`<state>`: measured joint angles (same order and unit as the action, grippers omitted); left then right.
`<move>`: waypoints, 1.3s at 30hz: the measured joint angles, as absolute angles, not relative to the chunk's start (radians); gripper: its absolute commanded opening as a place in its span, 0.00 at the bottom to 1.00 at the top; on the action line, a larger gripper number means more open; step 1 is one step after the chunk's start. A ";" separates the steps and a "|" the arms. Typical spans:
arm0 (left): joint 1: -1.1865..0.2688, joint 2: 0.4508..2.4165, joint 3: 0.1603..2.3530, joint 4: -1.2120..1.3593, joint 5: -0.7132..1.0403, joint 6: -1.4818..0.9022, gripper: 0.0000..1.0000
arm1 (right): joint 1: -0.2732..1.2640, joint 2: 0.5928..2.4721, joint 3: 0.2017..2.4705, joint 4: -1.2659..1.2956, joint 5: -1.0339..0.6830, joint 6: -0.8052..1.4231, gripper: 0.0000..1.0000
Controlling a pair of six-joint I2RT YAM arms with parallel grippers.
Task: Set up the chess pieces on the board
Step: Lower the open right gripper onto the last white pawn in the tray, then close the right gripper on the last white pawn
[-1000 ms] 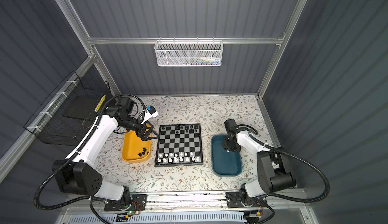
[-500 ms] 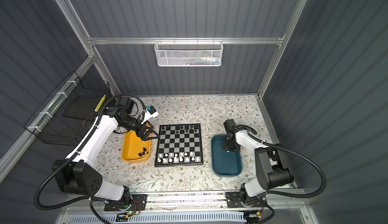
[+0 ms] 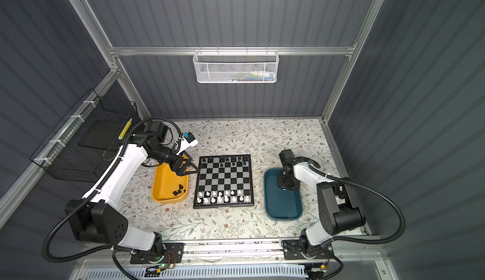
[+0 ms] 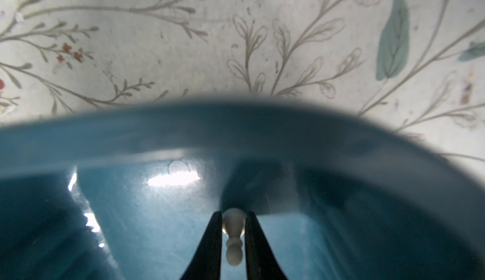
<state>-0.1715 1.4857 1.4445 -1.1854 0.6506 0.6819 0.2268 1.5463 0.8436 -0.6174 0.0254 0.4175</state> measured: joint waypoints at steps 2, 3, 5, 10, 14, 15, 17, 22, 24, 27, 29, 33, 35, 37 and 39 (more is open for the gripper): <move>-0.171 1.486 1.444 -1.185 0.651 0.682 1.00 | 0.227 1.546 0.844 -0.617 0.025 0.417 0.19; -0.171 1.486 1.444 -1.185 0.651 0.682 0.99 | 0.227 1.546 0.844 -0.617 0.025 0.417 0.19; -0.171 1.486 1.444 -1.185 0.651 0.682 1.00 | 0.227 1.546 0.844 -0.617 0.025 0.417 0.17; -0.171 1.486 1.444 -1.185 0.651 0.682 1.00 | 0.227 1.546 0.846 -0.617 0.025 0.414 0.16; -0.171 1.486 1.444 -1.185 0.651 0.682 0.99 | 0.227 1.546 0.847 -0.617 0.025 0.413 0.15; -0.171 1.486 1.444 -1.185 0.651 0.682 0.99 | 0.227 1.546 0.847 -0.618 0.025 0.411 0.15; -0.171 1.486 1.444 -1.185 0.651 0.682 1.00 | 0.227 1.546 0.847 -0.617 0.025 0.410 0.15; -0.171 1.486 1.444 -1.185 0.650 0.682 1.00 | 0.227 1.546 0.847 -0.617 0.024 0.410 0.13; -0.171 1.486 1.444 -1.185 0.649 0.682 1.00 | 0.227 1.546 0.847 -0.617 0.022 0.410 0.14; -0.171 1.486 1.444 -1.185 0.647 0.682 1.00 | 0.227 1.546 0.847 -0.618 0.021 0.410 0.14; -0.171 1.486 1.444 -1.185 0.647 0.682 1.00 | 0.227 1.543 0.847 -0.620 0.017 0.410 0.14; -0.171 1.486 1.444 -1.185 0.647 0.682 1.00 | 0.227 1.527 0.847 -0.625 0.012 0.410 0.14; -0.171 1.486 1.444 -1.185 0.647 0.682 1.00 | 0.227 1.518 0.847 -0.628 0.010 0.410 0.14; -0.171 1.486 1.444 -1.185 0.647 0.682 1.00 | 0.227 1.508 0.847 -0.631 0.009 0.410 0.14; -0.171 1.486 1.444 -1.185 0.647 0.682 1.00 | 0.227 1.500 0.847 -0.636 0.007 0.410 0.14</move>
<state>-0.1715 1.4857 1.4445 -1.1854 0.6472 0.6819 0.2272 1.4998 0.8474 -0.6361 0.0071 0.4103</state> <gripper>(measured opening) 0.995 0.139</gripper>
